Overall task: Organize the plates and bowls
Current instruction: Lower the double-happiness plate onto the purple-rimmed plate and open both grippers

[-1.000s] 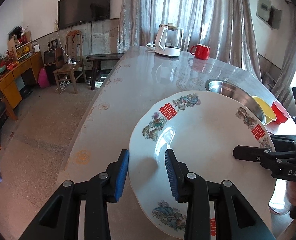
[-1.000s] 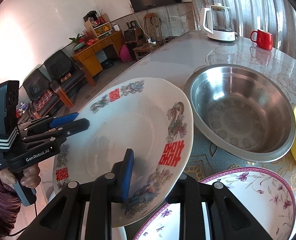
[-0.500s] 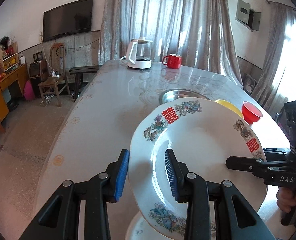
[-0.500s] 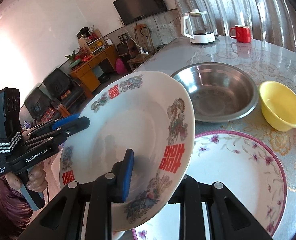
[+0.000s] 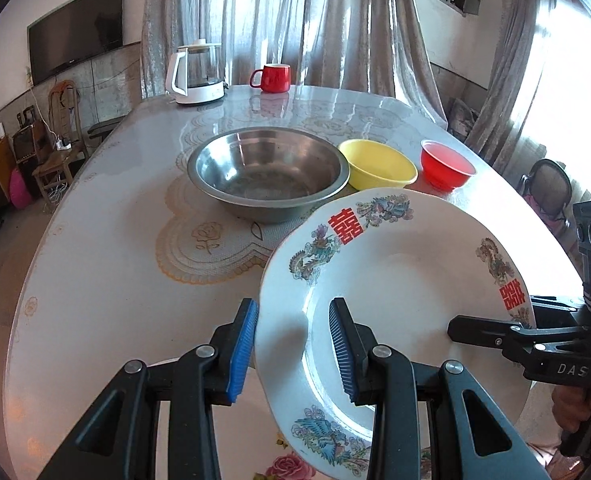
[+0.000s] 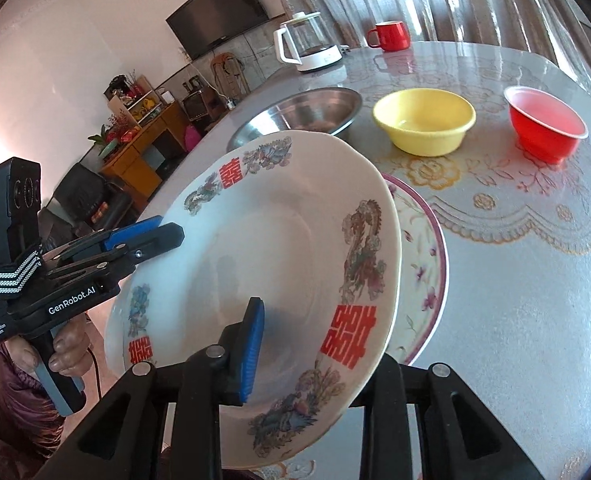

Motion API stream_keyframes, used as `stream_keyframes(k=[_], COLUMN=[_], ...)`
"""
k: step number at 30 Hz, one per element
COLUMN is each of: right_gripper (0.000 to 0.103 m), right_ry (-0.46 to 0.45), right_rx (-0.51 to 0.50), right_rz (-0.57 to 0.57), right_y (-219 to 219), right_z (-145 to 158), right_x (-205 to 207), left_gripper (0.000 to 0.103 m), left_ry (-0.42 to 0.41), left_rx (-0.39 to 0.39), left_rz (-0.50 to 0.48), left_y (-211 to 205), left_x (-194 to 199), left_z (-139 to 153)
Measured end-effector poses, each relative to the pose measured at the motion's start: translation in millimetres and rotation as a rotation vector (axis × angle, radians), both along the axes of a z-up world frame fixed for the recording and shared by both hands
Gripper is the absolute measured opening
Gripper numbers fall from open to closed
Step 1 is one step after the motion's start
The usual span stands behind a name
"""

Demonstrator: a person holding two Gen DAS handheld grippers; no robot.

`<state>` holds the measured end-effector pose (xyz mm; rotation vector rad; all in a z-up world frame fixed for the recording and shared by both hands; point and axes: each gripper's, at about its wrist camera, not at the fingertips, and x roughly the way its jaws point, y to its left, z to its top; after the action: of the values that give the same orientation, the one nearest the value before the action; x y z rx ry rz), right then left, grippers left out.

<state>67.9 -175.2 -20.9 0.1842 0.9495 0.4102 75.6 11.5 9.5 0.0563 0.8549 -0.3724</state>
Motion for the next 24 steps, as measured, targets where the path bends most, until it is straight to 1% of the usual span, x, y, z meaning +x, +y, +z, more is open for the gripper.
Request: stream_keyframes(k=[3,4,6,7,8,9,10,11,12,13,14,17,20,21,23,24], right_gripper=[0.031,0.032,0.032,0.032,0.032,0.032,0.031,0.031,0.031,0.031,0.030,0.029,0.028,0.028,0.029,0.029], right_ry=[0.010,0.010,0.019,0.023,0.028,0.023,0.020,0.014,0.006,-0.001,-0.004,0.003,-0.001,0.000,0.002,0.003], right_rx=[-0.015,-0.022,-0.041,-0.069,-0.092,-0.089,-0.079,-0.076,-0.097,-0.131,-0.143,-0.150,-0.138,-0.137,-0.135,-0.135], right_rz=[-0.039,-0.047,-0.061,-0.068,-0.071,-0.068,-0.058,-0.047,-0.053,-0.068,-0.077,-0.089,-0.098,-0.098,-0.101,-0.103], right_y=[-8.5,-10.7,-13.3,-12.3,-11.1,-10.2,-10.3,-8.3,-6.4,-5.8,-6.7,-12.3,-16.4,-17.1,-17.0,-17.1], right_z=[-5.1,-6.8,-10.7,-12.6,-15.9,-16.7,-17.0,-16.6,-16.8,-17.8,-19.1,-21.3,-19.4,-19.0,-18.7,-18.7], right_x=[3.2,4.4,7.7,9.5,11.4,12.3,12.0,12.6,13.2,13.7,14.3,13.4,13.6,13.5,13.9,14.1], left_gripper=[0.037,0.037,0.037,0.037,0.037,0.038,0.038,0.038,0.038,0.038,0.038,0.038,0.040,0.041,0.047,0.048], left_ry=[0.028,0.021,0.001,-0.023,-0.064,-0.098,-0.109,-0.092,-0.071,-0.064,-0.064,-0.039,-0.036,-0.035,-0.025,-0.022], left_rx=[0.018,0.013,-0.029,-0.024,0.007,0.043,0.048,0.024,0.000,-0.009,-0.004,-0.015,-0.026,-0.030,-0.029,-0.023], left_rz=[0.005,0.002,-0.041,-0.058,-0.075,-0.080,-0.083,-0.093,-0.096,-0.092,-0.083,-0.050,0.007,0.028,0.075,0.095], left_y=[-10.5,-12.5,-20.4,-25.9,-34.8,-41.5,-45.4,-45.3,-44.0,-42.1,-40.2,-28.0,-9.5,-1.9,11.1,15.9], left_x=[4.8,6.5,4.5,1.3,-1.1,-2.4,-3.2,-1.5,-0.2,0.2,0.2,3.0,6.4,6.6,11.9,13.5], left_z=[-7.0,-7.0,0.5,6.4,11.3,14.3,15.4,16.8,16.1,15.3,13.7,8.8,7.1,6.8,4.9,3.2])
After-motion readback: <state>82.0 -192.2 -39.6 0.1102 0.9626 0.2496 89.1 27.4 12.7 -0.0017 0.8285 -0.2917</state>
